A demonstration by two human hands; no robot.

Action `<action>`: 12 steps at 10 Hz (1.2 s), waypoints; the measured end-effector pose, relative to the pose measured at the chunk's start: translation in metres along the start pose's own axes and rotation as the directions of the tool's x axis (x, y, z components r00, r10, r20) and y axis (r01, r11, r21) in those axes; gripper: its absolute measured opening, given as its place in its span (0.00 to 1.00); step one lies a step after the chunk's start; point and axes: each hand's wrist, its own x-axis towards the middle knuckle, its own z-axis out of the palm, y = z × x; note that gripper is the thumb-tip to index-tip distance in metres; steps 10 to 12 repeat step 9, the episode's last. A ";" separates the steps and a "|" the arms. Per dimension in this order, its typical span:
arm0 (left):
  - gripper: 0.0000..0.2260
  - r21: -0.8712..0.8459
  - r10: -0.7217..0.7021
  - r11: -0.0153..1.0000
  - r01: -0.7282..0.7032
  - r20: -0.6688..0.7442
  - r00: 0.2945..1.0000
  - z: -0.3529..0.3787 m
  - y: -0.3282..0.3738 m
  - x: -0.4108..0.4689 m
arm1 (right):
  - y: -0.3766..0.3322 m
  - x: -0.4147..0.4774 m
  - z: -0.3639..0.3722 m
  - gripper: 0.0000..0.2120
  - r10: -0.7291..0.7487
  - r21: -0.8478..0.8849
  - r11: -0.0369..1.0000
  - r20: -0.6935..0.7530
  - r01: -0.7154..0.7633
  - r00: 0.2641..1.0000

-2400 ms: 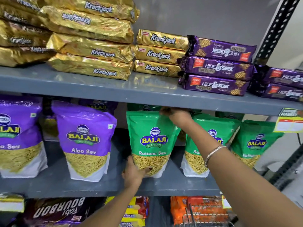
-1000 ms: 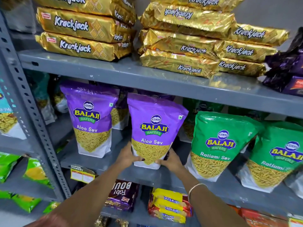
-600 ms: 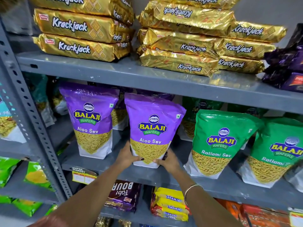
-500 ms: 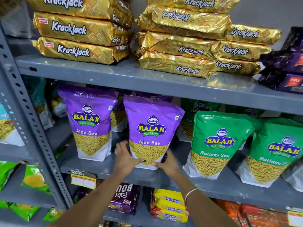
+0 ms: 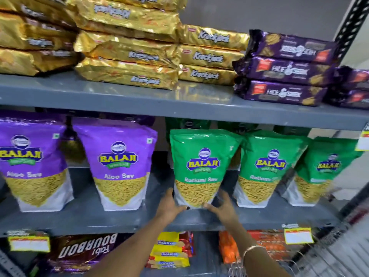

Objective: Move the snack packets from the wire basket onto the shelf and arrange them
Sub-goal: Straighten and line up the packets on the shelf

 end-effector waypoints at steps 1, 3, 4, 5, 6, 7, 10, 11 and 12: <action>0.27 0.011 -0.045 0.999 0.045 -0.024 0.999 0.007 0.004 0.004 | 0.006 0.013 0.004 0.30 -0.031 -0.035 0.999 0.044 0.033 0.999; 0.24 0.017 -0.060 0.998 0.062 -0.112 0.992 0.014 0.003 -0.002 | 0.011 0.010 0.013 0.27 -0.008 -0.021 1.000 -0.004 0.008 1.000; 0.25 0.037 -0.048 0.998 0.052 -0.114 0.992 0.012 0.001 -0.005 | 0.008 0.005 0.011 0.26 -0.004 -0.070 0.998 0.017 0.005 1.000; 0.24 0.023 -0.054 0.998 0.057 -0.108 0.993 0.012 0.001 -0.005 | 0.004 0.002 0.008 0.27 -0.009 -0.088 0.996 0.018 0.010 1.000; 0.25 -0.036 -0.054 0.998 0.051 -0.107 0.993 0.011 0.003 -0.005 | 0.002 -0.001 0.008 0.27 -0.013 -0.066 0.998 0.005 0.014 1.000; 0.26 -0.043 -0.054 0.998 0.050 -0.104 0.993 0.011 0.002 -0.001 | -0.002 -0.001 0.007 0.28 0.004 -0.054 0.999 -0.001 -0.004 1.000; 0.32 -0.003 -0.023 1.000 0.023 -0.126 0.992 0.013 0.003 -0.002 | -0.011 -0.006 0.003 0.40 -0.011 -0.087 0.996 0.003 0.011 1.000; 0.32 -0.003 -0.023 1.000 0.023 -0.126 0.992 0.013 0.003 -0.002 | -0.011 -0.006 0.003 0.40 -0.011 -0.087 0.996 0.003 0.011 1.000; 0.32 -0.003 -0.023 1.000 0.023 -0.126 0.992 0.013 0.003 -0.002 | -0.011 -0.006 0.003 0.40 -0.011 -0.087 0.996 0.003 0.011 1.000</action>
